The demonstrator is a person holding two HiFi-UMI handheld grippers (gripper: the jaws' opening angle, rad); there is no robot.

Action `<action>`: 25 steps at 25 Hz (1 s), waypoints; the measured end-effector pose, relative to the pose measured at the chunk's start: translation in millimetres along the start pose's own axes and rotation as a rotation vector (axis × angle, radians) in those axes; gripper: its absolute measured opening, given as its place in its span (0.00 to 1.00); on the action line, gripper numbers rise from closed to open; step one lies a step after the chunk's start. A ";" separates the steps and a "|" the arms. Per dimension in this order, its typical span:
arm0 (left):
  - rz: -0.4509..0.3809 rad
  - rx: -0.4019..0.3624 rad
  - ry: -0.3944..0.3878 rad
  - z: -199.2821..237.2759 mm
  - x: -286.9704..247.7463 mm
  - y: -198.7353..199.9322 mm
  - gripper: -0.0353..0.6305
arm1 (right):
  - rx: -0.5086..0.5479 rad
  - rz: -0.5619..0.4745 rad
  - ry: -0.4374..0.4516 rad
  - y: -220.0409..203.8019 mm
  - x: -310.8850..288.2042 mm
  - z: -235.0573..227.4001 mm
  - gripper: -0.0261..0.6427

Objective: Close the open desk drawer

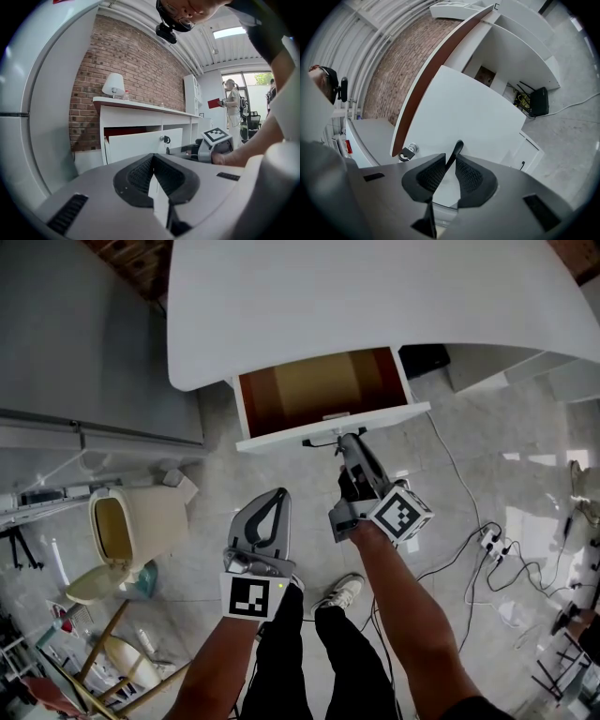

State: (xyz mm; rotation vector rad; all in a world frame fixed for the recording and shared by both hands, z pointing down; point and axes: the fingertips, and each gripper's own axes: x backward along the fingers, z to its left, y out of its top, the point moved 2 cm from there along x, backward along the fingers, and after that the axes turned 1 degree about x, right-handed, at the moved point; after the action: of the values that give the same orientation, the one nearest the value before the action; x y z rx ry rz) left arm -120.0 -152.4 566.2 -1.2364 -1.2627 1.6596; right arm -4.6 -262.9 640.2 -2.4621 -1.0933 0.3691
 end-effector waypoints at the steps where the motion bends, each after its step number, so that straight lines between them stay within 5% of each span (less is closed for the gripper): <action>1: -0.001 -0.005 -0.003 0.2 0.0 0.5 0.06 | -0.002 -0.005 0.001 0.8 -0.5 2.2 0.15; 25: -0.005 0.034 0.004 37.1 -32.0 2.2 0.06 | -0.007 -0.045 0.002 18.3 -49.7 6.0 0.15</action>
State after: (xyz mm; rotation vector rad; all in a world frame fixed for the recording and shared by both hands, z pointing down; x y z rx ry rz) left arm -145.9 -193.1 575.2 -1.2144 -1.2299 1.6674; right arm -27.8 -309.7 629.8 -2.4386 -1.1489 0.3493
